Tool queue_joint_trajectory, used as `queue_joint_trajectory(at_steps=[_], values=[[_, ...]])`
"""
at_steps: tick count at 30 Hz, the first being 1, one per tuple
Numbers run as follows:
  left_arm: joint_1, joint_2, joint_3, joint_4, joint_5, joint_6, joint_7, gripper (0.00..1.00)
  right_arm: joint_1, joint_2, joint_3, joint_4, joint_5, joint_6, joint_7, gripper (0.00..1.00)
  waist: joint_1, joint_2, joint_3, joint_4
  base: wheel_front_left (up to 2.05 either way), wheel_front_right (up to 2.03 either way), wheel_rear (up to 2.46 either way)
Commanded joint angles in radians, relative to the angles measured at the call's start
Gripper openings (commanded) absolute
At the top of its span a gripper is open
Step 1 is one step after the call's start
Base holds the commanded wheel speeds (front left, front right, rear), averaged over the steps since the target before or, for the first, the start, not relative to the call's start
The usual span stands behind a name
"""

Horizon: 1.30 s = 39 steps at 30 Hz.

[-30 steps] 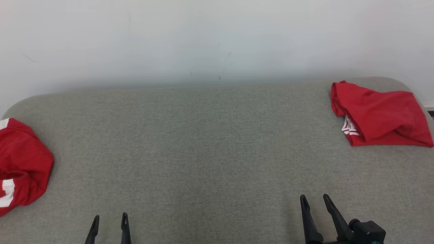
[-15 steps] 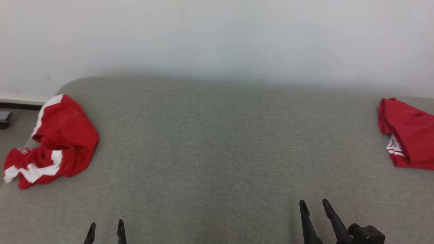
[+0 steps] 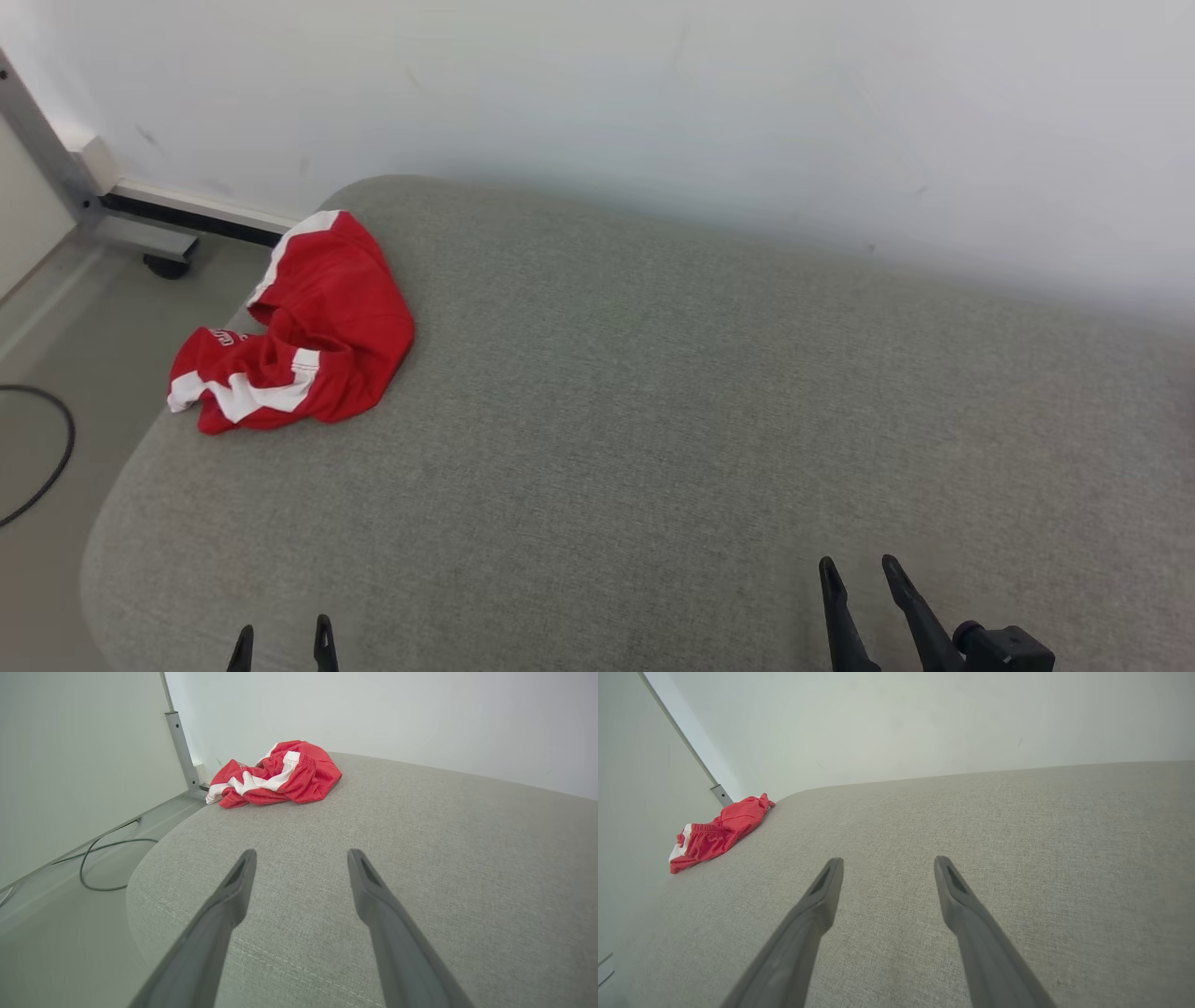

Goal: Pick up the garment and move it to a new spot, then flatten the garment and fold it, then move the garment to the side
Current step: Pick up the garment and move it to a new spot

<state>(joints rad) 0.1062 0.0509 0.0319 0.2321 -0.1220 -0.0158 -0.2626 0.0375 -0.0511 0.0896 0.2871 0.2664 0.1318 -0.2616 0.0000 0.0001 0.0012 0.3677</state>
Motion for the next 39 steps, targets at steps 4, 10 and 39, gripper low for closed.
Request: queue_joint_trajectory(at_steps=[4, 10, 39], values=[[0.013, -0.001, 0.008, 0.002, 0.008, 0.004, -0.003, 1.00, 0.005, 0.002, 0.008, 0.001, 0.011, -0.003, -0.004, 1.00, 0.0000, -0.0001, -0.006, 0.070, 0.00, 0.00, 0.00], [0.015, -0.001, 0.019, 0.006, 0.008, 0.001, -0.003, 1.00, 0.004, 0.002, 0.011, -0.001, 0.010, -0.003, -0.004, 1.00, 0.0000, -0.0001, -0.010, 0.104, 0.00, 0.00, 0.00], [-0.067, -0.001, 0.071, 0.011, -0.006, -0.027, -0.003, 1.00, -0.043, 0.002, 0.049, -0.004, -0.009, -0.003, -0.004, 1.00, 0.0000, -0.0001, 0.034, 0.040, 0.00, 0.00, 0.00]])
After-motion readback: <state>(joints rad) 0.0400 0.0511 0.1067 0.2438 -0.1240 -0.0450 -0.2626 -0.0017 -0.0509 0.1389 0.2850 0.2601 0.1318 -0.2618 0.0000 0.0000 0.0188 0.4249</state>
